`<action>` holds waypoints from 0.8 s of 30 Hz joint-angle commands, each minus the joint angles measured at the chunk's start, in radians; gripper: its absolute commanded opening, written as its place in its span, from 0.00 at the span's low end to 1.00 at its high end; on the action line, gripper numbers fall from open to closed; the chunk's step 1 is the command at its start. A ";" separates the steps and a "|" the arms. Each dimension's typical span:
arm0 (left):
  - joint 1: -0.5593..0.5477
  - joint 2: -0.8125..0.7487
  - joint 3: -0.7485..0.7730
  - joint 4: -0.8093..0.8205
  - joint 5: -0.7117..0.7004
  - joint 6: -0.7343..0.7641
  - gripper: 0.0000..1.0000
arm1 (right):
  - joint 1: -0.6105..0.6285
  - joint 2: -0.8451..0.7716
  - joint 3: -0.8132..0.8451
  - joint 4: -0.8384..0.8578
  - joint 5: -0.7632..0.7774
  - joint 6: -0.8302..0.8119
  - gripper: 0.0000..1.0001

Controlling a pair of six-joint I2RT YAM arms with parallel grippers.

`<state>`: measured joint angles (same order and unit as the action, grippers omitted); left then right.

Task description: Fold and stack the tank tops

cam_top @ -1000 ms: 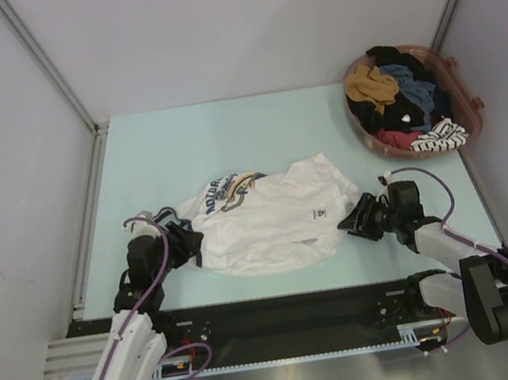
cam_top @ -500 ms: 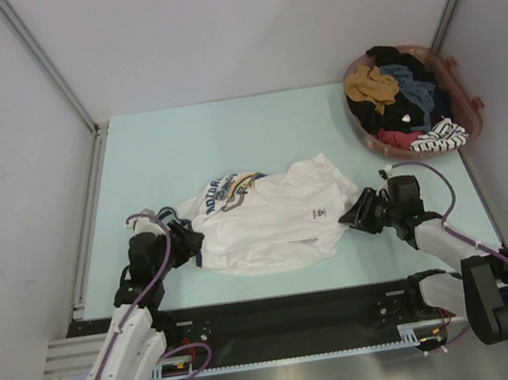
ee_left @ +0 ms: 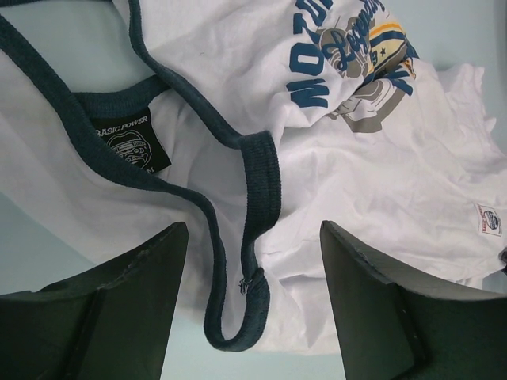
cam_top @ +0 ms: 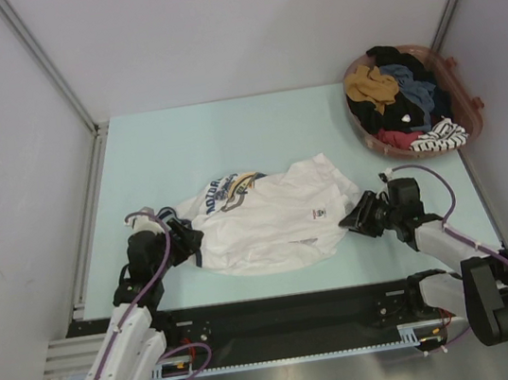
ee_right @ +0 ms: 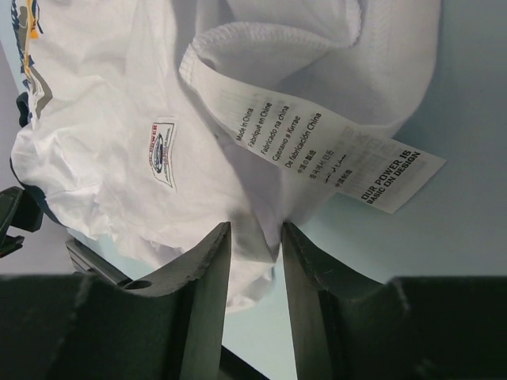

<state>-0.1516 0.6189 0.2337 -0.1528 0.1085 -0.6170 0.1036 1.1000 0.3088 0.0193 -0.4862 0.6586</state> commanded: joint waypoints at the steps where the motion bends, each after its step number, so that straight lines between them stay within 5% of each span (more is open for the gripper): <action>1: 0.007 -0.007 0.042 0.013 -0.006 0.026 0.73 | 0.007 -0.025 -0.005 0.011 -0.017 0.012 0.38; 5: 0.006 -0.004 0.044 0.013 -0.004 0.028 0.74 | 0.011 -0.035 -0.002 -0.004 -0.023 0.016 0.47; 13: 0.006 -0.004 0.041 0.013 -0.006 0.028 0.74 | 0.027 -0.032 -0.025 0.024 -0.023 0.041 0.45; 24: 0.006 0.004 0.041 0.019 -0.003 0.030 0.74 | 0.041 -0.055 -0.022 -0.007 -0.011 0.049 0.32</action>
<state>-0.1516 0.6220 0.2344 -0.1532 0.1085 -0.6086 0.1364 1.0737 0.2840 0.0147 -0.5014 0.7029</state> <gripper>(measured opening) 0.737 0.339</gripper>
